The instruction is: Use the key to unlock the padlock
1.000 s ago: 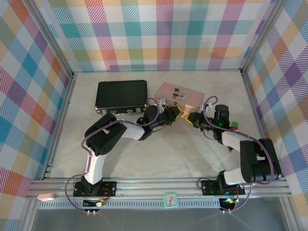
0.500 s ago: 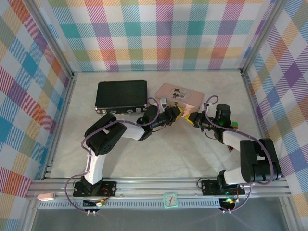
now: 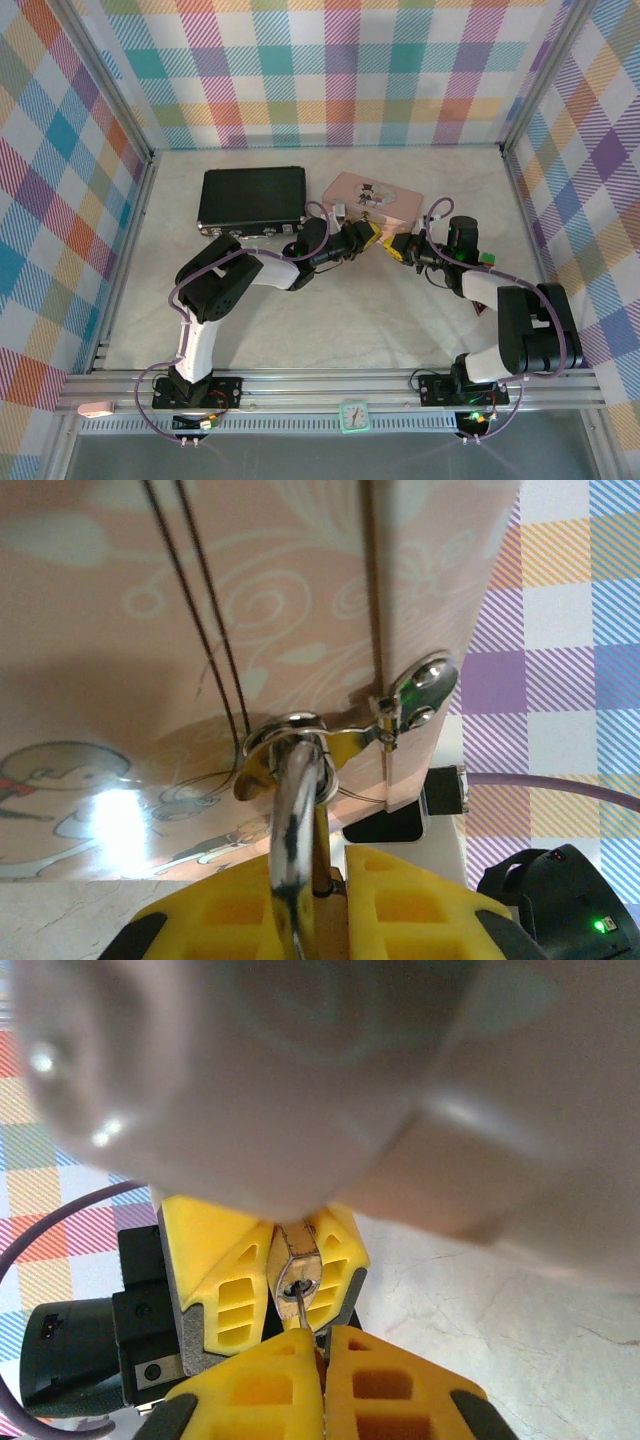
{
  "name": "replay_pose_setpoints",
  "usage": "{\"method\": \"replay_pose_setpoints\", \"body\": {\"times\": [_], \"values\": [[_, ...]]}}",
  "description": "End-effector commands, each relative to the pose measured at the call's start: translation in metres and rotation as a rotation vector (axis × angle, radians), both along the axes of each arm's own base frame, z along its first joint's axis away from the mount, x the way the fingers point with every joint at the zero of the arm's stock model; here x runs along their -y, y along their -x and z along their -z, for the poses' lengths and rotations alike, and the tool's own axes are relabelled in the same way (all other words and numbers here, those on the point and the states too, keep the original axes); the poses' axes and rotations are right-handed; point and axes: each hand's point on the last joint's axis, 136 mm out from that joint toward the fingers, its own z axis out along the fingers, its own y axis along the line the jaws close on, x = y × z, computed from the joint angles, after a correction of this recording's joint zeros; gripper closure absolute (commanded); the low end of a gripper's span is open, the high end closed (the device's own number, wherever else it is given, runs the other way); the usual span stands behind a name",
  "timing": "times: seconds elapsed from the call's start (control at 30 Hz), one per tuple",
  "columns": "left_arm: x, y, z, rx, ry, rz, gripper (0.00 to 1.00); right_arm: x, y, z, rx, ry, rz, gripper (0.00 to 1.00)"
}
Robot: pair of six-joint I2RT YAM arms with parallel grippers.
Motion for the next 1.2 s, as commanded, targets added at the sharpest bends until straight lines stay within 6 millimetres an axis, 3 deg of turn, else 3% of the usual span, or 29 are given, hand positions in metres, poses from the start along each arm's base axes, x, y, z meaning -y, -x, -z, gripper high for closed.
{"method": "replay_pose_setpoints", "body": {"times": [0.0,0.17,0.53,0.73,1.0,1.17], "values": [[0.019,0.024,-0.042,0.108,0.113,0.131,1.00,0.000,-0.005,-0.017,0.081,0.016,0.002,1.00],[0.018,0.018,-0.046,0.081,0.123,0.100,1.00,0.004,0.004,-0.019,0.103,0.079,0.007,1.00],[0.018,0.018,-0.049,0.017,0.120,0.093,1.00,-0.002,-0.003,-0.014,0.149,0.063,0.000,1.00],[0.024,0.025,-0.049,-0.018,0.113,0.121,1.00,-0.003,-0.007,-0.013,0.243,0.214,-0.012,1.00],[0.028,0.034,-0.061,-0.028,0.165,0.160,1.00,0.006,-0.018,-0.012,0.353,0.361,-0.009,1.00],[0.030,0.033,-0.072,-0.012,0.192,0.160,1.00,0.004,-0.014,-0.007,0.381,0.422,-0.022,1.00]]}}
